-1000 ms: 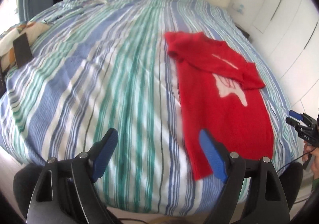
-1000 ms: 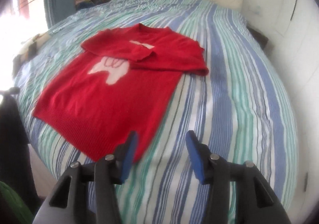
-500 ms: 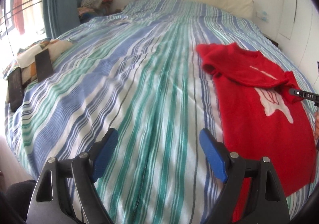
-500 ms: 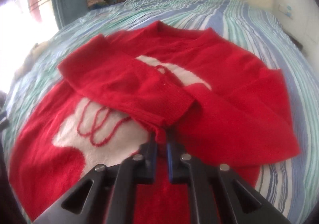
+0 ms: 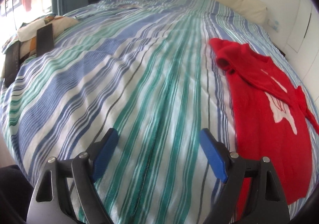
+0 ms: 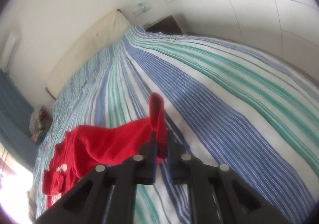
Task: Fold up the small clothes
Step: 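Pull the held sleeve outward from the body and open the right gripper, then grasp the cuff of the other sleeve with the left gripper, then pull the held sleeve straight outward and open the left gripper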
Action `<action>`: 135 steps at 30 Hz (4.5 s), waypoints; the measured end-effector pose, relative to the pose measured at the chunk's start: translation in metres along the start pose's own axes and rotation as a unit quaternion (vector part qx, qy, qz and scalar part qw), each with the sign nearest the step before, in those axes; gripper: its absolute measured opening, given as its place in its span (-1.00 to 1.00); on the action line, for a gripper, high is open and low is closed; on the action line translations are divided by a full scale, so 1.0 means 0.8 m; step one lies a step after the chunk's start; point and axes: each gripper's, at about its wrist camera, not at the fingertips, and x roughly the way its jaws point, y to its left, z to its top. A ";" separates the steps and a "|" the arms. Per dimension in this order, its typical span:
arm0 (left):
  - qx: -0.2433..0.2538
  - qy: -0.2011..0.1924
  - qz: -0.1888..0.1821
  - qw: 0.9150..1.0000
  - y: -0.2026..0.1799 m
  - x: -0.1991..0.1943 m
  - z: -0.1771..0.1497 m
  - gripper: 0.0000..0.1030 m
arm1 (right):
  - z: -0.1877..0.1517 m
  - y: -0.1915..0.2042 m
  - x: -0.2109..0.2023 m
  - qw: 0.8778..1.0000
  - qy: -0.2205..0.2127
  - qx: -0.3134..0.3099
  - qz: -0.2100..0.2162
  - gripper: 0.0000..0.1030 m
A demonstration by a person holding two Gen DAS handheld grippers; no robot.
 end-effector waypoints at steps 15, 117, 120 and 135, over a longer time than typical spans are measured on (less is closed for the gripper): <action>0.023 0.012 0.026 0.999 -0.015 0.013 -0.009 0.71 | 0.030 -0.023 -0.007 0.999 -0.020 0.045 -0.004 -0.92; -0.113 0.012 0.043 0.993 0.110 0.034 0.140 0.48 | -0.165 0.154 -0.087 0.958 -0.040 -0.278 -0.063 0.60; -0.059 0.016 -0.014 0.998 0.050 0.043 0.156 0.51 | -0.169 0.157 -0.082 0.957 -0.034 -0.283 -0.064 0.60; -0.021 0.107 0.127 0.986 0.049 0.128 0.144 0.73 | -0.178 0.162 -0.083 0.949 -0.036 -0.305 -0.067 0.60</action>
